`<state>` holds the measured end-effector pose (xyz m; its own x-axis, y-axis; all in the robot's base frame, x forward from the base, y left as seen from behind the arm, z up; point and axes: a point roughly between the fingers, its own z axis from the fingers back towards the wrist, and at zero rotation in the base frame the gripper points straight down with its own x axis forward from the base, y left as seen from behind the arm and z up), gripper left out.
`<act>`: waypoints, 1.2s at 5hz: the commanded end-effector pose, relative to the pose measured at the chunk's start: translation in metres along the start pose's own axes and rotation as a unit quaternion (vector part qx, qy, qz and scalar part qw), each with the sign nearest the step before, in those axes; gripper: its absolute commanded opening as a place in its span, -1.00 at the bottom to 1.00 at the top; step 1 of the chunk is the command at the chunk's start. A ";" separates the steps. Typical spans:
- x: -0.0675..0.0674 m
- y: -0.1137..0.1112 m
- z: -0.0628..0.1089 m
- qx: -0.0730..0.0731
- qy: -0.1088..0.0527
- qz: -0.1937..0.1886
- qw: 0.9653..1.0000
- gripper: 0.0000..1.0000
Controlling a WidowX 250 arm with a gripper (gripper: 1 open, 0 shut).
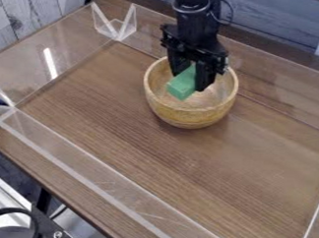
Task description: Put the green block in the brown bowl
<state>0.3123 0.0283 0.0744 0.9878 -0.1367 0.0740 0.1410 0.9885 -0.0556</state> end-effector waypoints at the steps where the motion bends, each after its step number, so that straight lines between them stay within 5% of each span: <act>1: 0.015 0.006 0.013 0.012 -0.031 -0.003 0.999 -1.00; 6: 0.016 0.009 0.002 0.011 -0.014 0.003 1.000 -1.00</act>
<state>0.3178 0.0317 0.0595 0.9905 -0.1321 0.0382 0.1341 0.9895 -0.0544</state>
